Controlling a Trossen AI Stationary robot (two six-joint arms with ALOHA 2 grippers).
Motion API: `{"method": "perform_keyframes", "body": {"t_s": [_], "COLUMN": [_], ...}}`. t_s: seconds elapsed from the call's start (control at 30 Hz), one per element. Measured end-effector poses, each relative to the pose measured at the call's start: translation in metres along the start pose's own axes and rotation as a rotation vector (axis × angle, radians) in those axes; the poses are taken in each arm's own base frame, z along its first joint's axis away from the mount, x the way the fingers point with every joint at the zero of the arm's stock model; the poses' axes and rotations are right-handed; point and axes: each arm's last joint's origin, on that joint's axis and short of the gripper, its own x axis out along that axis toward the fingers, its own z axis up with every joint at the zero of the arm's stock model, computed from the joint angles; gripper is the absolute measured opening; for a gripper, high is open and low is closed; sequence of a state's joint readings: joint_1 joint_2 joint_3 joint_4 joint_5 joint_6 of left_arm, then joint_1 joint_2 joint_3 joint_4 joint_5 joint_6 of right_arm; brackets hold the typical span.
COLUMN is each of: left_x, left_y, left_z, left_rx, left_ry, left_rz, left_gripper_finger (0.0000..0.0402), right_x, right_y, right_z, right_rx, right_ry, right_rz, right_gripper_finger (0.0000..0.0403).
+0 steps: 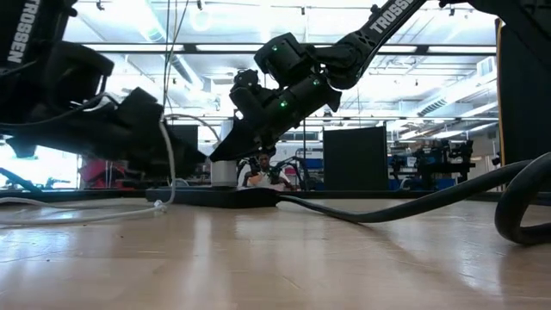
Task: Insert USB
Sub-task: Insert the white charger adapter into the black outlet extension
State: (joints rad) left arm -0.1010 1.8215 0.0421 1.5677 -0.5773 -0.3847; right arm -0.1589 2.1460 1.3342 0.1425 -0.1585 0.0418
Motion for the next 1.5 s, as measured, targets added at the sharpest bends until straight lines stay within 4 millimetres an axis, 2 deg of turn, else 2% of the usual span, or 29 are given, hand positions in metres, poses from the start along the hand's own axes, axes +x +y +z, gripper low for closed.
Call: {"method": "perform_keyframes", "body": {"t_s": [0.17,0.43,0.6,0.83,1.17,1.5], "left_x": [-0.009,-0.010,-0.011,-0.011,-0.014,-0.016], "left_y": [0.002,-0.001,0.005,0.008,0.011,0.009], "left_z": [-0.001,-0.005,-0.017,-0.021,-0.018,-0.003], "left_rx": [-0.036,0.003,0.078,0.136,0.266,0.358], "left_ry": [0.063,0.144,0.262,0.294,0.304,0.346], "left_rz": [-0.125,-0.266,-0.217,-0.166,-0.107,-0.016], "left_gripper_finger": [0.0282,0.0282,0.0282,0.0282,0.0278,0.0261], "right_x": [0.000,0.000,0.000,0.000,0.000,0.000], "right_y": [0.000,-0.001,-0.001,-0.001,-0.001,0.000], "right_z": [0.000,0.000,0.000,0.000,0.000,0.000], "right_rx": [0.001,0.012,0.013,0.018,0.027,0.027], "right_ry": [0.001,-0.001,-0.001,-0.002,-0.001,0.000], "right_rz": [0.012,0.018,0.018,0.018,0.020,0.032], "right_gripper_finger": [0.0013,0.0013,0.0013,0.0013,0.0014,0.0015]}}
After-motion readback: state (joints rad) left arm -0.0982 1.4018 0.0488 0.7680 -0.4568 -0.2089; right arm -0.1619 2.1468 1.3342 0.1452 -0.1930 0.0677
